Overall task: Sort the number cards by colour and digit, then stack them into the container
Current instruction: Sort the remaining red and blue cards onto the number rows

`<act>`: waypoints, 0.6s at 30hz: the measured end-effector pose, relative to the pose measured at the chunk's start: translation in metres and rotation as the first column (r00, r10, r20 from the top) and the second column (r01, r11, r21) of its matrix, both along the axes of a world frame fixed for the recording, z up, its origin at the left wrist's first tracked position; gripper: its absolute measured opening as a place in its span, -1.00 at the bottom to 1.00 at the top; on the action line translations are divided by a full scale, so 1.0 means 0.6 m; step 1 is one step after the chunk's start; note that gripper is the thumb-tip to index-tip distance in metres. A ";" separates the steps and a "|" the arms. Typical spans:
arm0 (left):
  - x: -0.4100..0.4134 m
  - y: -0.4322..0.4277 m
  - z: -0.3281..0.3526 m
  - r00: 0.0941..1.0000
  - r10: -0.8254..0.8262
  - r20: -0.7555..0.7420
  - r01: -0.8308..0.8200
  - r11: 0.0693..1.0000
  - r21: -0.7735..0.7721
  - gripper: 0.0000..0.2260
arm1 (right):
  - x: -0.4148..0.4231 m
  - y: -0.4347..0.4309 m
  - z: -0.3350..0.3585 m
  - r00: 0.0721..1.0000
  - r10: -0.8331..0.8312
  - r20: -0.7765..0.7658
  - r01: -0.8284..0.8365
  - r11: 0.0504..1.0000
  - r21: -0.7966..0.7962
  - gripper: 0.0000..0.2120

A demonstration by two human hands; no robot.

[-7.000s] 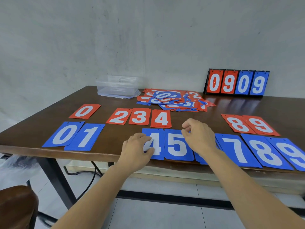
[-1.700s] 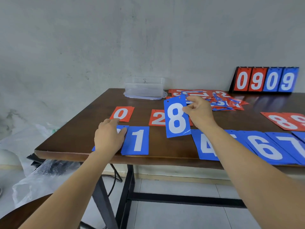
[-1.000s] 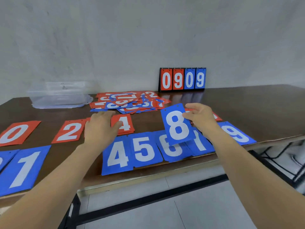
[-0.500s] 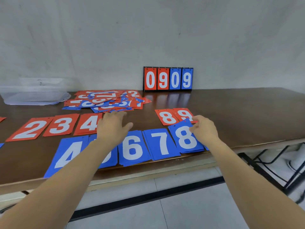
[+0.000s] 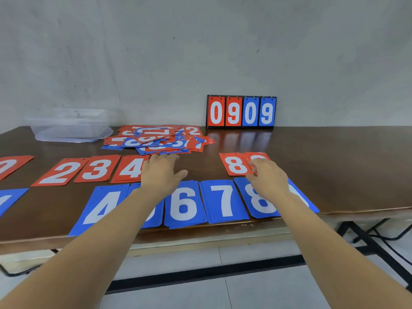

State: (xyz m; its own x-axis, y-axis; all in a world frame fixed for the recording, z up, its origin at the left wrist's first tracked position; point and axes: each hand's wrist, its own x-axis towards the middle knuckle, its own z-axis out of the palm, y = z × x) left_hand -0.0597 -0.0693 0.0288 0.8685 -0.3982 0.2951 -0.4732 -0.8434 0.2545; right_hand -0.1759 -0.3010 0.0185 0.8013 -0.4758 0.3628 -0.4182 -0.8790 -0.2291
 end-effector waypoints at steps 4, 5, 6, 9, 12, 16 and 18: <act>0.029 0.012 0.008 1.000 0.019 -0.003 -0.019 1.000 0.018 -0.48 | 0.056 0.040 0.021 0.997 0.078 0.012 -0.078 0.996 0.032 -0.62; 0.040 0.017 0.010 1.000 0.026 -0.003 -0.026 0.999 0.018 -0.49 | 0.071 0.050 0.026 0.996 0.091 0.007 -0.092 0.995 0.034 -0.61; 0.052 0.022 0.012 0.999 0.033 -0.003 -0.033 0.999 0.017 -0.49 | 0.088 0.060 0.030 0.995 0.102 -0.003 -0.102 0.994 0.027 -0.61; 0.094 0.043 0.019 0.999 0.049 -0.003 -0.049 0.999 0.021 -0.49 | 0.144 0.088 0.041 0.993 0.119 -0.014 -0.119 0.993 0.027 -0.58; 0.155 0.071 0.022 0.998 0.064 0.005 -0.064 0.998 0.005 -0.50 | 0.207 0.110 0.046 0.991 0.128 -0.023 -0.127 0.991 0.034 -0.61; 0.261 0.112 0.019 0.998 0.064 0.013 -0.063 0.997 -0.031 -0.54 | 0.300 0.129 0.051 0.990 0.131 -0.054 -0.129 0.991 0.034 -0.61; 0.314 0.129 0.018 0.997 0.072 0.009 -0.072 0.997 -0.037 -0.54 | 0.350 0.136 0.049 0.991 0.117 -0.064 -0.113 0.992 0.060 -0.59</act>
State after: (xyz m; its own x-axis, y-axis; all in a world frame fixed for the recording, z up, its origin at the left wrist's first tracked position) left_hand 0.1289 0.0081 0.0394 0.8914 -0.3235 0.3175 -0.4143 -0.8655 0.2814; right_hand 0.0340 -0.2196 0.0478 0.8733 -0.3975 0.2819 -0.3314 -0.9086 -0.2543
